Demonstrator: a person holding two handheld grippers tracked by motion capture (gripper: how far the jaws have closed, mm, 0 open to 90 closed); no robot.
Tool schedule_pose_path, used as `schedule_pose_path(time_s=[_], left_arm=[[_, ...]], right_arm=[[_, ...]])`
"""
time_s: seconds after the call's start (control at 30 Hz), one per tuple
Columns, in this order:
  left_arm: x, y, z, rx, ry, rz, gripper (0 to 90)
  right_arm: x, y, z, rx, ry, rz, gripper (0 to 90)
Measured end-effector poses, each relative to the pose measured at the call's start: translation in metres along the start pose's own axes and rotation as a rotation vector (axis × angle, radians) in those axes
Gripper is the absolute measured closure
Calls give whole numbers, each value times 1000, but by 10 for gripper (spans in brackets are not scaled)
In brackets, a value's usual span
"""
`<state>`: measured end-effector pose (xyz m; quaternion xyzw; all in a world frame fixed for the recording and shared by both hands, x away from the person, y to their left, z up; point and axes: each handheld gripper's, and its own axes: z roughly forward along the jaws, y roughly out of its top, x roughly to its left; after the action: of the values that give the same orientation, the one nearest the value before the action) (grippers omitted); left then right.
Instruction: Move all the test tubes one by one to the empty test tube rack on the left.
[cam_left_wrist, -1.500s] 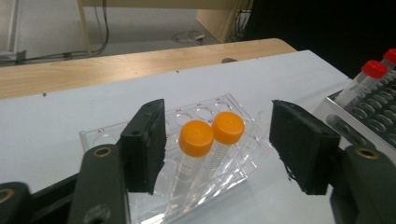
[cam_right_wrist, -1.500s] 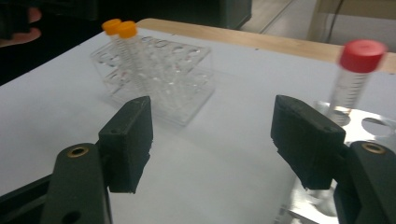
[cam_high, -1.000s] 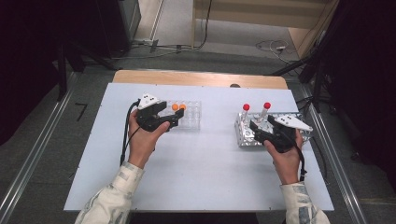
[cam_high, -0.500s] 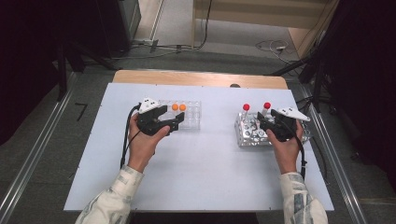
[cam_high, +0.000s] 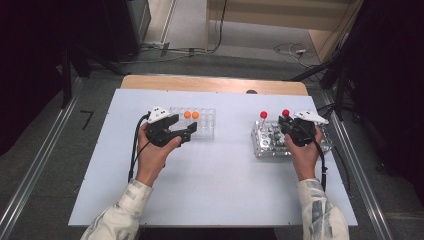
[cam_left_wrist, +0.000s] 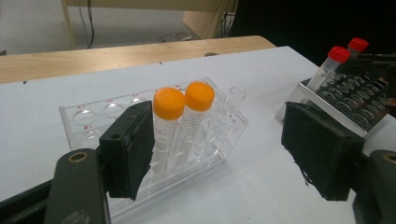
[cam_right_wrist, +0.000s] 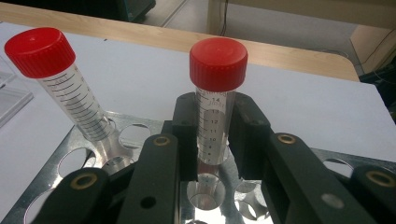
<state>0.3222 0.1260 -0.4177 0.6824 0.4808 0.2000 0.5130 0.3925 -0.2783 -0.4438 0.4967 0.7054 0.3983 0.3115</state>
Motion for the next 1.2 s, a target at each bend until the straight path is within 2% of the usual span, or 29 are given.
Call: schedule_pose_path(time_s=[0.23, 0.53, 0.77, 0.97, 1.1, 1.2], left_arm=[[0, 0, 0, 6, -1, 1, 243], [0, 0, -2, 7, -5, -2, 243], [2, 0, -4, 2, -1, -5, 243], [0, 0, -4, 3, -6, -2, 243], [-1, 1, -4, -2, -9, -5, 243], [-1, 1, -5, -2, -12, -3, 243]], right_arm=[[-2, 7, -8, -27, 5, 9, 709], [2, 29, -31, -85, 8, 0, 710], [5, 33, -51, -111, 21, -3, 710], [15, 30, -67, -128, 53, -22, 710], [23, 26, -76, -117, 102, -5, 710], [30, 21, -78, -107, 125, -14, 710]])
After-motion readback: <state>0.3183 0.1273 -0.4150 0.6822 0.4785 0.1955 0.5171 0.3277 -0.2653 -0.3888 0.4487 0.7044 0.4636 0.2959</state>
